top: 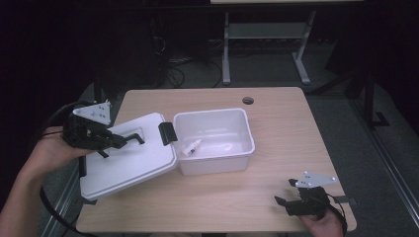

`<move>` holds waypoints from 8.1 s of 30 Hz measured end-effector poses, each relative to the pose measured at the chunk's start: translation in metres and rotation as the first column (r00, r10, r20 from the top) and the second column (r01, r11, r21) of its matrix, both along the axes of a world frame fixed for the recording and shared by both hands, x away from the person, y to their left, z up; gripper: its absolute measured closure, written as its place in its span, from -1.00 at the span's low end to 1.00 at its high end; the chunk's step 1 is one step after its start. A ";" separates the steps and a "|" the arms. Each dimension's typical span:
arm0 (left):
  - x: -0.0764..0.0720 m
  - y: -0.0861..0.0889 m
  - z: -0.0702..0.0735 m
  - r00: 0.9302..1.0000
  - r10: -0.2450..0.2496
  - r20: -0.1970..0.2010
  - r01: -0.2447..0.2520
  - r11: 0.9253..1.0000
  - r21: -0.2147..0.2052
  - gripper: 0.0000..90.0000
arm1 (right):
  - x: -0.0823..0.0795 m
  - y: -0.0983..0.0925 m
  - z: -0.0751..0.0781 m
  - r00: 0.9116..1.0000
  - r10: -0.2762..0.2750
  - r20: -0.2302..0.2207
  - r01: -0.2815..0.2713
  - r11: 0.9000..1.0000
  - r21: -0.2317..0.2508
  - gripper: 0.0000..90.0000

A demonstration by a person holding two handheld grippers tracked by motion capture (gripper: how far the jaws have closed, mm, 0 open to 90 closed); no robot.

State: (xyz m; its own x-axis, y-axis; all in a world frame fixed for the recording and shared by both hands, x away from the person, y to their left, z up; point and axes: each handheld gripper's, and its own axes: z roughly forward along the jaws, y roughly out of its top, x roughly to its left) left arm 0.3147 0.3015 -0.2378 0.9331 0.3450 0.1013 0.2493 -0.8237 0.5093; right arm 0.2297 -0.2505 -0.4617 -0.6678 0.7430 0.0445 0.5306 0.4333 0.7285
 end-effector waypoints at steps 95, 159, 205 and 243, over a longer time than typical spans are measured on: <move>0.094 -0.176 0.003 0.976 -0.210 -0.049 0.211 0.977 0.005 0.87 | -0.004 -0.005 0.013 0.999 -0.017 0.047 0.016 1.000 0.019 -0.58; 0.125 -0.223 -0.039 0.956 -0.278 -0.097 0.281 0.959 0.021 0.87 | -0.005 -0.010 0.014 0.999 -0.015 0.050 0.014 1.000 0.027 -0.59; 0.112 -0.196 -0.021 0.975 -0.211 -0.064 0.211 0.977 -0.006 0.06 | -0.002 -0.004 0.013 0.999 -0.014 0.041 0.013 1.000 0.018 -0.59; 0.073 -0.126 -0.021 0.993 -0.106 -0.044 0.103 0.991 -0.080 -0.15 | -0.006 -0.006 0.014 0.999 -0.033 0.043 0.033 0.999 -0.012 -0.60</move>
